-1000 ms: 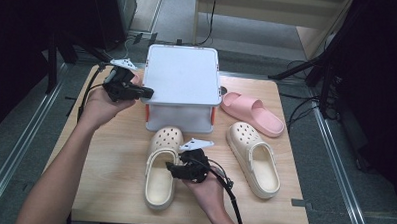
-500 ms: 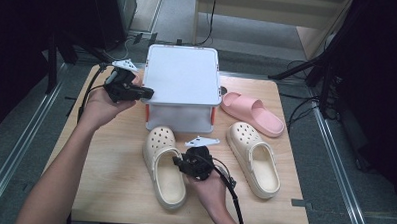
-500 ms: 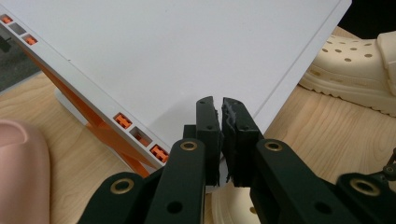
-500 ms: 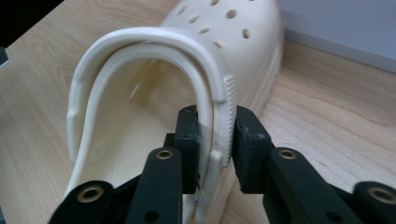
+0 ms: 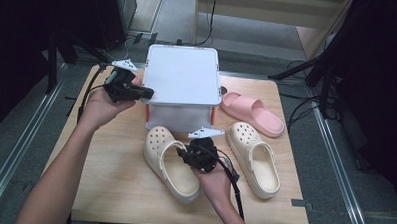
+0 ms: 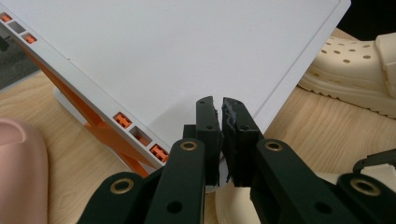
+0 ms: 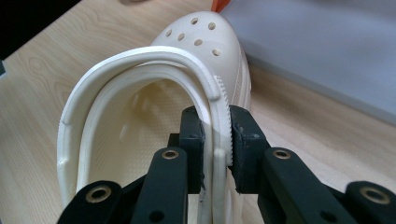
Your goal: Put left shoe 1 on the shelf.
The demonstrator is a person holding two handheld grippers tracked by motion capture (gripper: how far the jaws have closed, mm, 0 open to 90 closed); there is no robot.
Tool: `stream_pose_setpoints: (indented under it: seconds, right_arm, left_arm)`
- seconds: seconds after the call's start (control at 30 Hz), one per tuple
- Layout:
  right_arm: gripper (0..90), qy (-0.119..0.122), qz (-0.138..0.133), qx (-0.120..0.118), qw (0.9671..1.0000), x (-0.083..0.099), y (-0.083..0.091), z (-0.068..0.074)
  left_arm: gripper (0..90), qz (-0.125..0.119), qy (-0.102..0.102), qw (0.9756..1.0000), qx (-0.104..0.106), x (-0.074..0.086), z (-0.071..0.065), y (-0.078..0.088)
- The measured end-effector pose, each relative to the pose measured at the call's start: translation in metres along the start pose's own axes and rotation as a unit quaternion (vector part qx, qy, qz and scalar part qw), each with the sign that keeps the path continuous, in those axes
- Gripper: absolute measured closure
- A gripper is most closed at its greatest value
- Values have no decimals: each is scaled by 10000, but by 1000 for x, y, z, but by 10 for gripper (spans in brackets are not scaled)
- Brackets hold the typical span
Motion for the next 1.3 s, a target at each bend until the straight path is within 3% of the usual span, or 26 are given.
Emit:
stream_pose_setpoints:
  seconds: [0.23, 0.47, 0.63, 0.83, 0.97, 1.07, 1.17, 1.3]
  right_arm:
    - [783, 62, -194, 80, 9998, -27, 2, -6]
    - [783, 73, -231, 363, 9990, -53, -19, -25]
    - [782, -84, -301, 621, 9976, -56, -37, -39]
    - [782, -308, -463, 746, 9957, -59, -49, -46]
    - [776, -624, -513, 654, 9946, -61, -55, -49]
    - [766, -713, -539, 601, 9942, -60, -60, -48]
    - [754, -696, -558, 598, 9942, -59, -61, -47]
    - [699, -500, -627, 587, 9951, -60, -57, -45]
  left_arm:
    - [851, -38, 51, 10000, 43, 1, 0, 0]
    - [852, -44, 62, 9999, 79, 1, 0, 0]
    - [853, -41, 50, 9999, 155, 1, 0, 0]
    - [852, -44, 48, 9999, 156, 1, 0, 0]
    - [852, -45, 62, 9998, 156, 1, 0, 0]
    - [852, -44, 46, 9999, 151, 1, 0, 0]
    - [852, -44, 46, 9999, 150, 1, 0, 0]
    - [852, -43, 59, 9999, 154, 1, 0, 0]
Point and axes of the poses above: each handheld gripper's, and its own axes: y roughly backward along the jaws, x roughly out of its underside, z roughly to its left, the point moved 6 cm from there along -y, roughly forward along the jaws, and after that the axes turned 3 degrees about -y, right-handed, at the moved point
